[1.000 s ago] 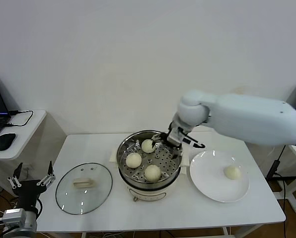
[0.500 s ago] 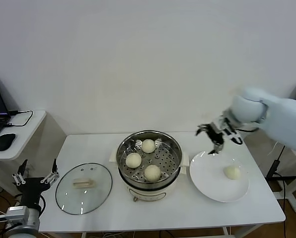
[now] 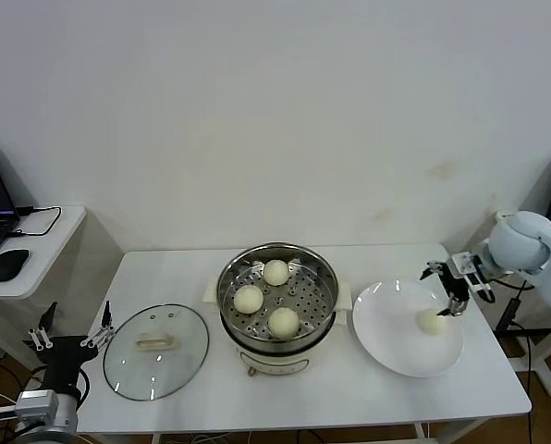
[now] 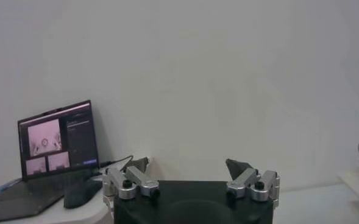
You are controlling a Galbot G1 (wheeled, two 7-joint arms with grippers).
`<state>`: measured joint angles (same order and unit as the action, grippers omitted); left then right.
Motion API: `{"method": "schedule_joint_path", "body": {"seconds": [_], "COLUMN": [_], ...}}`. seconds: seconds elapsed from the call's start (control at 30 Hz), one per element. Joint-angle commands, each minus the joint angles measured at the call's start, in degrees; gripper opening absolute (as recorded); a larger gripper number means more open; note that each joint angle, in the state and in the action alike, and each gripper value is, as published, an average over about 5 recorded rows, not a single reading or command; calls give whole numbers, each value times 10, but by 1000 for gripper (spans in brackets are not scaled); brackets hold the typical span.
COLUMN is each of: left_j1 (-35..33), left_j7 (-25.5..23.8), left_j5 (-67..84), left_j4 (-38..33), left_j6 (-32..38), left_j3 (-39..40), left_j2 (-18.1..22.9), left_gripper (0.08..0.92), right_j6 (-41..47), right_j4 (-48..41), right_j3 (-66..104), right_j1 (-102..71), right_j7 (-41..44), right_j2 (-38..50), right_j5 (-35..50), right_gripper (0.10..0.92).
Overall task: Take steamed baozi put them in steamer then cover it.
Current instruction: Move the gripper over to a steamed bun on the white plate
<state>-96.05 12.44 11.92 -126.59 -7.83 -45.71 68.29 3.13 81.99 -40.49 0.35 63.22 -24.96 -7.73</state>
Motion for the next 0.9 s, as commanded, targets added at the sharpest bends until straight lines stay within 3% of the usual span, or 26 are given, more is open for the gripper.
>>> {"method": "schedule_joint_path", "body": {"seconds": [0.03, 0.9], "left_j1": [-3, -5], "left_j7": [0, -2], "left_j5": [0, -1], "left_j4": [1, 2], "left_j6": [4, 4], "left_j3": [-1, -8], "left_j2": [0, 6], "left_gripper": [823, 823], "right_j6": [-17, -25], "right_j4": [-67, -175], "right_j3": [110, 119], "right_j1": [-126, -139], "right_j7": [-2, -42], "right_j2": [-9, -119], "right_j5": [-70, -144], "right_gripper": [823, 823]}}
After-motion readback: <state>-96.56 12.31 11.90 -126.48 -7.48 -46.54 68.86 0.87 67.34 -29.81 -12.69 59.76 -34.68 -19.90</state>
